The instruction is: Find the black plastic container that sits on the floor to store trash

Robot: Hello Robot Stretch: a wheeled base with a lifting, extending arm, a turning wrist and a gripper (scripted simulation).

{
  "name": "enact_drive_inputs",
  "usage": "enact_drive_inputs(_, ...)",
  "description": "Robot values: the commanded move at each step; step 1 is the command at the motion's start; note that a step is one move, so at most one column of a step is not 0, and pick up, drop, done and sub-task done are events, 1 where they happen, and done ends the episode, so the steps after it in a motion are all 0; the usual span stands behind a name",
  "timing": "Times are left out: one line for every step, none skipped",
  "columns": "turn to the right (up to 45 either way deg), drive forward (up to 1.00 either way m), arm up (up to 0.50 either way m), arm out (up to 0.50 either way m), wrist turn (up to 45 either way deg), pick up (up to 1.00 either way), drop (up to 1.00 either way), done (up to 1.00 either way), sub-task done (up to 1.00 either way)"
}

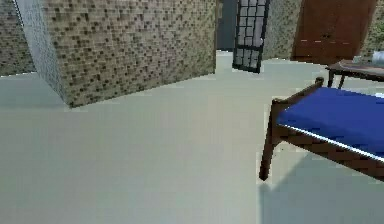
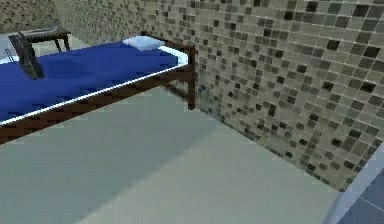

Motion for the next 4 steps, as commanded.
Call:
enact_drive_inputs(0.0,1.0,0.0,0.0,0.0,0.0,0.0,0.0,0.0)
enact_drive_inputs(3.0,0.0,0.0,0.0,0.0,0.0,0.0,0.0,0.0)
enact_drive_inputs(0.0,0.45,0.0,0.0,0.0,0.0,0.0,0.0,0.0)
enact_drive_inputs(0.0,0.45,0.0,0.0,0.0,0.0,0.0,0.0,0.0)
